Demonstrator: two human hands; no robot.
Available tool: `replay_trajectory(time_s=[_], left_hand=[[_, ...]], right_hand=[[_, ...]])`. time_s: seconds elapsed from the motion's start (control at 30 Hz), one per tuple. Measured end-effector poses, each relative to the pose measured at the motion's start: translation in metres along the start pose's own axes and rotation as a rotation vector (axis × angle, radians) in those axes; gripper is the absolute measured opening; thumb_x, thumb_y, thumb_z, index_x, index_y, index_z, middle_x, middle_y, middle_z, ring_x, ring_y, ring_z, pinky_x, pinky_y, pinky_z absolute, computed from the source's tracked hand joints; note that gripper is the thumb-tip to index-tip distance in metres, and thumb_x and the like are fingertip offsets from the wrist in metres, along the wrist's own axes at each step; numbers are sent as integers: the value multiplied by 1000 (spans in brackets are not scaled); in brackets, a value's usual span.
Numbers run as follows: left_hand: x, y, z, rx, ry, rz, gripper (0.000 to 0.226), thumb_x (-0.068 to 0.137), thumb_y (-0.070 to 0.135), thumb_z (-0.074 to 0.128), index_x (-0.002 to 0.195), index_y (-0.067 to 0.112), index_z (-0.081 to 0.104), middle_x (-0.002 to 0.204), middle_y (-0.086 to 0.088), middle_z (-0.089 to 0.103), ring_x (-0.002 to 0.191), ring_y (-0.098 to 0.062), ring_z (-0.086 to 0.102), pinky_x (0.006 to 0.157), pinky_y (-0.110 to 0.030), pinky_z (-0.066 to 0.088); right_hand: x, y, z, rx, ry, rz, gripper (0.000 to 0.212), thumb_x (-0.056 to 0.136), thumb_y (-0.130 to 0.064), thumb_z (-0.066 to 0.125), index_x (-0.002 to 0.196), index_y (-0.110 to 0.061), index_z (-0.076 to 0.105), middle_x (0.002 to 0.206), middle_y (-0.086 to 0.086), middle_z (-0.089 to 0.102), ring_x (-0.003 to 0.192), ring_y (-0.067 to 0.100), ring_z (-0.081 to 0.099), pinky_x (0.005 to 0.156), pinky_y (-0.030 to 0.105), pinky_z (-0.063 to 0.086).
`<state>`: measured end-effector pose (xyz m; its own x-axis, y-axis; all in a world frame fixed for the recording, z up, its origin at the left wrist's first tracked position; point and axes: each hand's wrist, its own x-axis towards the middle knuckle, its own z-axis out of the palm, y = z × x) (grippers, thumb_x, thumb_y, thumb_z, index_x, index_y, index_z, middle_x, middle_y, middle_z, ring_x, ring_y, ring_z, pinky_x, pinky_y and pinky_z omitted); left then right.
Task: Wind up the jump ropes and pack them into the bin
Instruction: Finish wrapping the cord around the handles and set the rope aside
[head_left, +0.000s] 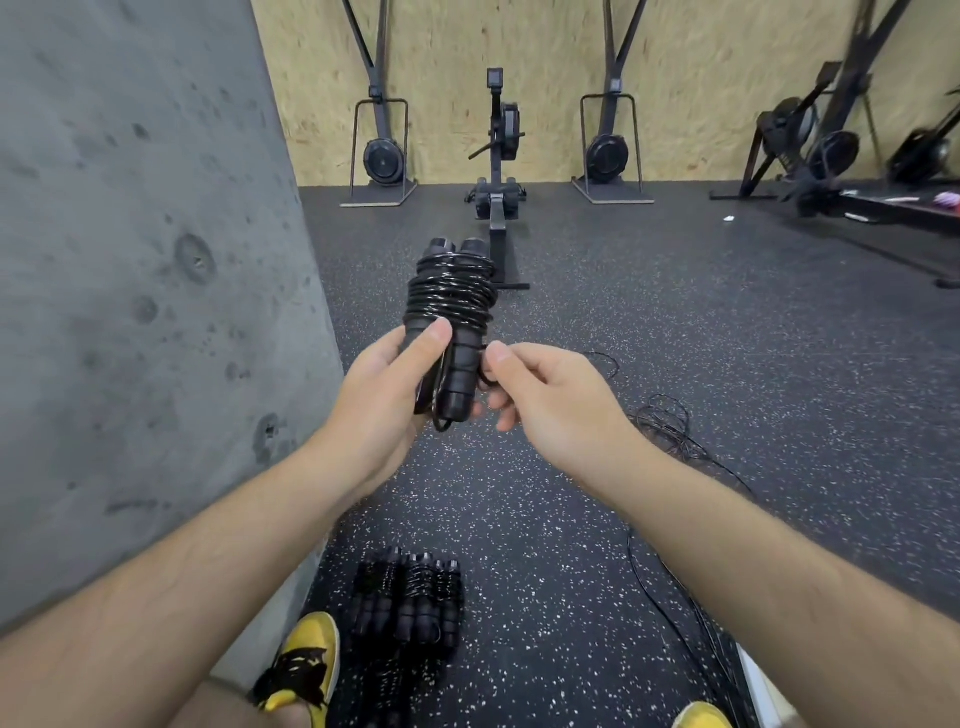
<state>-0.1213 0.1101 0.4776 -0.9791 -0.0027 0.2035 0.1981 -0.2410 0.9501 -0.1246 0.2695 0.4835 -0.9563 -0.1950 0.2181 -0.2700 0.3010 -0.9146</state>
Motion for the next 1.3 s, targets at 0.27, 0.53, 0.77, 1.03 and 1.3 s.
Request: replay_trajectory(time_s=[0.27, 0.53, 0.77, 1.03, 1.3], left_hand=[[-1, -2, 3, -9, 15, -31, 35, 105, 22, 50, 127, -5, 57, 109, -23, 73, 88, -30, 72, 72, -43, 63], [-2, -3, 1, 2, 0, -17, 34, 101, 24, 55, 124, 0, 59, 105, -13, 72, 86, -24, 68, 71, -44, 62], [-3, -3, 5, -3, 19, -13, 45, 98, 33, 54, 128, -1, 55, 118, -21, 70, 95, -29, 69, 71, -44, 62], [-3, 1, 4, -130, -6, 5, 43, 103, 27, 52, 145, 20, 43, 126, -16, 69, 98, -31, 73, 66, -41, 60], [-6, 3, 2, -175, -156, -3, 42, 106, 31, 41, 146, 45, 44, 132, -5, 68, 97, -31, 70, 65, -42, 58]], right_hand=[[-8, 8, 6, -288, 93, -202, 26, 100, -32, 51, 83, -17, 63, 87, -1, 60, 80, 19, 64, 80, 43, 53], [-4, 6, -5, -132, 109, -121, 21, 102, -18, 49, 100, -32, 64, 79, -1, 70, 72, 14, 67, 69, 30, 56], [-3, 11, -4, -191, 97, -171, 15, 100, -22, 52, 99, -24, 67, 81, -5, 67, 75, 10, 66, 79, 43, 56], [-11, 2, 1, -115, 122, -362, 12, 93, -14, 65, 105, -15, 68, 95, 3, 63, 77, 8, 66, 73, 20, 53], [-5, 6, 0, 39, 143, -325, 10, 98, -24, 59, 107, -19, 57, 101, 4, 60, 82, 15, 65, 75, 31, 57]])
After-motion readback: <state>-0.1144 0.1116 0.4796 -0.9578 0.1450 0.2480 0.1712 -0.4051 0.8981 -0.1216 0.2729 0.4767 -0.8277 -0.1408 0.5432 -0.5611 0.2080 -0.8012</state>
